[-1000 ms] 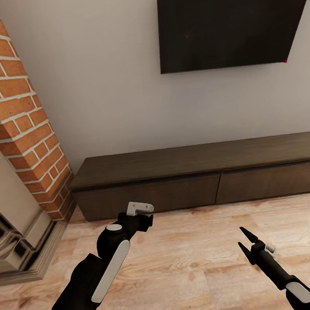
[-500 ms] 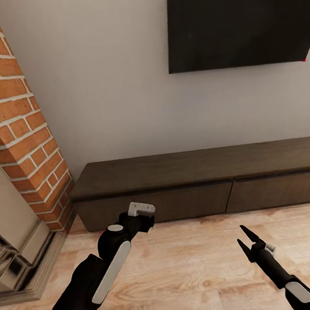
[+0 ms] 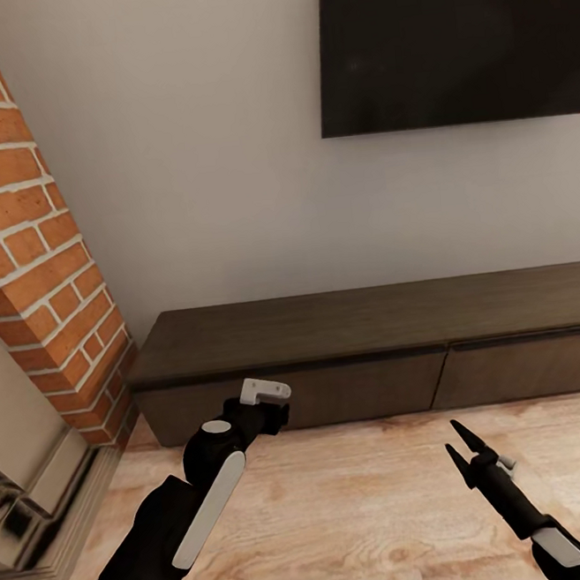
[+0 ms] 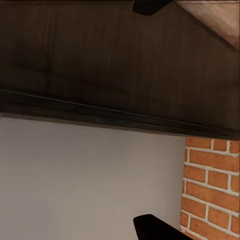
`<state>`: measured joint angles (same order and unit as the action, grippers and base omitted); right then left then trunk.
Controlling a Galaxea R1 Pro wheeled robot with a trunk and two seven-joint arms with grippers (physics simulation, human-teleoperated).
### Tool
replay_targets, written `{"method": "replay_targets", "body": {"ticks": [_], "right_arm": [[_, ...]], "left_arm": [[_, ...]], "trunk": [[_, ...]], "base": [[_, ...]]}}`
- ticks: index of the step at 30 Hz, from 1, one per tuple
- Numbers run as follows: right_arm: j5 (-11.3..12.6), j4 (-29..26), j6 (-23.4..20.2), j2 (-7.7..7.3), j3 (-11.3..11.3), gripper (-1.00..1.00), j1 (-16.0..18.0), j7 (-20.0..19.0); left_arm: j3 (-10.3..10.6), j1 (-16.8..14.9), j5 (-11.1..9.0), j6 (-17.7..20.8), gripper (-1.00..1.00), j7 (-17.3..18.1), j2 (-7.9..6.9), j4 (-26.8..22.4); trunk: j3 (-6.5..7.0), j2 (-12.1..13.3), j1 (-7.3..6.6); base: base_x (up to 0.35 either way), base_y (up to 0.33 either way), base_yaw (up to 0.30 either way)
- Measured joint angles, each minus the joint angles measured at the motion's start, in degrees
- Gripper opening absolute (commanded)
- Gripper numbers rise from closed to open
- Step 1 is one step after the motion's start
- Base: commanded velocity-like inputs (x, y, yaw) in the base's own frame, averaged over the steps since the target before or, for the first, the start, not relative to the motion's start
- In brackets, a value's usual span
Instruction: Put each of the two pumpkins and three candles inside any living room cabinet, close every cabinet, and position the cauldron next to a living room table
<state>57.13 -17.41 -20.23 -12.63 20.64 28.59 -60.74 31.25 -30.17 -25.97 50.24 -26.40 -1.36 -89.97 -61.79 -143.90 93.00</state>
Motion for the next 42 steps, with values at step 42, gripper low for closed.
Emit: {"method": "replay_targets", "body": {"ticks": [42], "right_arm": [[0.0, -0.02, -0.24, 0.34, -0.17, 1.0, 1.69, 6.49]], "left_arm": [[5.73, 0.0, 0.48, -3.9, 1.0, -1.15, 0.0, 0.12]], "trunk": [[0.0, 0.0, 0.0]], "base": [[0.089, 0.036, 0.0]]}}
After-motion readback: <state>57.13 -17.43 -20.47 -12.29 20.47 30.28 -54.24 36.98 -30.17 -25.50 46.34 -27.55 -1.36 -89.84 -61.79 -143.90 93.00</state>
